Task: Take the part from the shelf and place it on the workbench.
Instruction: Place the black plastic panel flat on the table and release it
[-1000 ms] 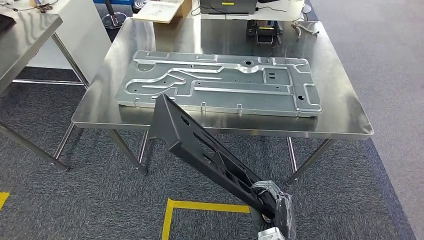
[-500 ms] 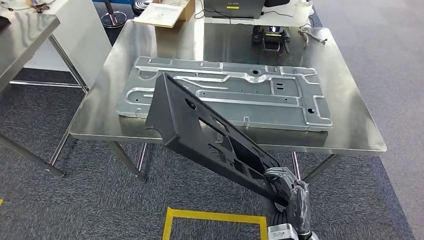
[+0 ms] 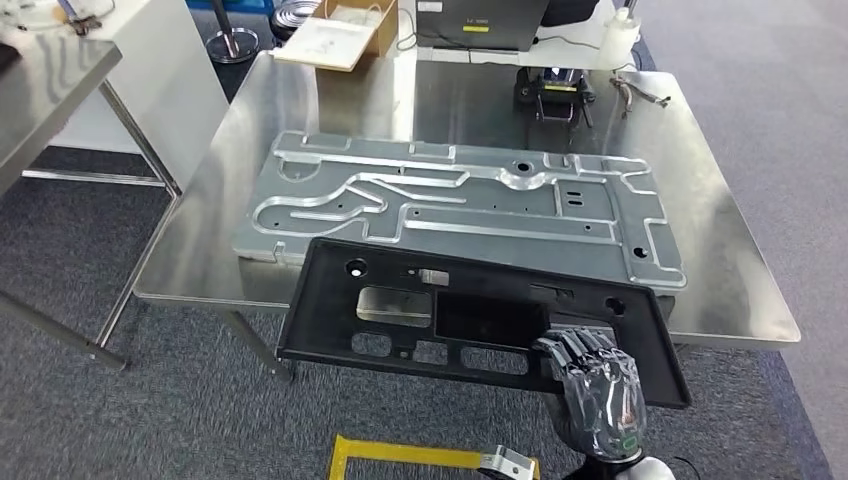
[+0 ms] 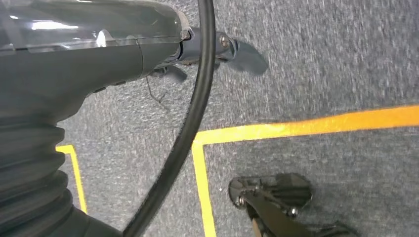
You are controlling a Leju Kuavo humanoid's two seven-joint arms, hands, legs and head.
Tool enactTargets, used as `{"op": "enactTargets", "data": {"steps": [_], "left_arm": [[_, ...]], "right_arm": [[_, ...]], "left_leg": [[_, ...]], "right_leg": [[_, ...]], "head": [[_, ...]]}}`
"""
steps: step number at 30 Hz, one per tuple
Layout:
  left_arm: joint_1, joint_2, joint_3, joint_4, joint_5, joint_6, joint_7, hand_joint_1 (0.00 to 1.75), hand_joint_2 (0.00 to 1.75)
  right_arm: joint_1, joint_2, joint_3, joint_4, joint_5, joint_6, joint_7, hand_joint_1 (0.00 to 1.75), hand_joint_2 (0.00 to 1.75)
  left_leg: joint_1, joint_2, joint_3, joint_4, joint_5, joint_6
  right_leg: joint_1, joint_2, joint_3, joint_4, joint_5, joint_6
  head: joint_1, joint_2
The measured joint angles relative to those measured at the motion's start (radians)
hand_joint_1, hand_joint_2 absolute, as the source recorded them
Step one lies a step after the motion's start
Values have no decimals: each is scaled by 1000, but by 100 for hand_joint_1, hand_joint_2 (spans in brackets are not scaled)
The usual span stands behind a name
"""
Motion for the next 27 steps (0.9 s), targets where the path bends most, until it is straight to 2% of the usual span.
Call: {"op": "enactTargets", "data": {"steps": [1,2,3,5,6,7,8,10,12,14,16,17,19,21,22,23,25,26,27], "left_arm": [[-1,1,0,0,0,0,0,0,175],[-2,1,0,0,-1,0,0,0,175],[-4,1,0,-1,-1,0,0,0,175],[-5,1,0,-1,-2,0,0,0,175],[-4,2,0,-1,-2,0,0,0,175],[-2,2,0,-1,-2,0,0,0,175],[-1,3,-1,-1,-3,0,0,0,175],[2,3,-1,0,-6,0,1,0,175],[2,3,-1,0,-8,0,2,0,175],[1,3,-2,0,-9,0,3,0,175],[0,3,-2,0,-9,0,1,0,175],[-3,2,-2,0,-8,1,-9,0,175],[-26,-11,-4,0,-2,20,-15,0,175],[-97,-50,-4,-1,12,69,82,0,175],[-146,-74,-4,-1,21,92,158,0,175],[-196,-97,-4,-1,30,107,223,0,175],[-265,-130,-4,-1,48,114,268,0,175],[-284,-141,-4,-1,55,113,263,0,175],[-294,-148,-4,-1,62,112,256,0,175]], "right_arm": [[-1,-3,-5,1,-1,-2,2,175,175],[-3,-3,-8,1,-2,-4,4,175,175],[-5,-4,-10,1,-2,-6,4,175,175],[-7,-4,-11,4,-2,-8,4,175,175],[-7,-4,-12,6,1,-8,6,175,175],[-6,-5,-12,8,13,-10,11,175,175],[-6,-5,-13,10,35,-12,22,175,175],[-9,-7,-17,18,97,-20,57,175,175],[-15,-12,-21,32,135,-26,87,175,175],[-24,-20,-24,50,150,-30,106,175,175],[-31,-28,-29,64,169,-30,124,175,175],[-35,-33,-31,71,183,-30,133,175,175],[-45,-41,-35,88,203,-23,145,175,175],[-96,-45,-24,136,209,0,154,175,175],[-140,-45,-9,177,208,11,162,175,175],[-192,-45,10,224,204,18,172,175,175],[-275,-44,42,304,186,20,190,175,175],[-304,-43,52,336,174,19,194,175,175],[-326,-43,58,363,162,18,196,175,175]], "left_leg": [[-1,2,-1,20,-1,-4],[0,3,-16,54,-10,-8],[4,5,-44,104,-26,-14],[14,7,-123,213,-74,-30],[19,8,-155,241,-89,-38],[23,8,-173,241,-87,-45],[27,9,-177,210,-60,-51],[34,12,-161,97,38,-57],[33,15,-150,26,93,-46],[28,15,-149,17,92,-26],[30,13,-136,9,93,-11],[31,12,-127,5,92,-5],[30,10,-116,0,86,6],[28,3,-110,0,79,12],[27,-2,-106,0,75,13],[26,-5,-99,0,71,12],[25,-8,-80,-1,57,8],[24,-7,-70,-1,49,4],[23,-6,-64,-2,42,-2]], "right_leg": [[-5,0,16,-10,-2,-3],[-10,-1,32,-18,-5,-5],[-12,-2,46,-25,-10,-6],[-15,-2,62,-28,-24,-6],[-17,-1,71,-28,-33,-3],[-19,1,81,-27,-42,1],[-22,2,93,-27,-52,5],[-26,3,118,-22,-73,18],[-26,3,128,-18,-91,33],[-25,3,130,-16,-98,46],[-27,2,129,0,-101,55],[-28,2,114,31,-107,58],[-29,1,43,143,-139,64],[-29,0,-47,246,-173,68],[-29,0,-76,259,-170,67],[-28,0,-87,238,-145,65],[-23,0,-64,119,-41,52],[-18,-1,-47,60,-5,44],[-13,-1,-35,22,18,37]], "head": [[0,0],[0,0],[0,0],[-1,0],[0,0],[-1,0],[-1,0],[0,0],[0,0],[0,0],[0,0],[0,0],[0,0],[0,0],[0,0],[0,0],[0,0],[0,0],[0,0]]}}
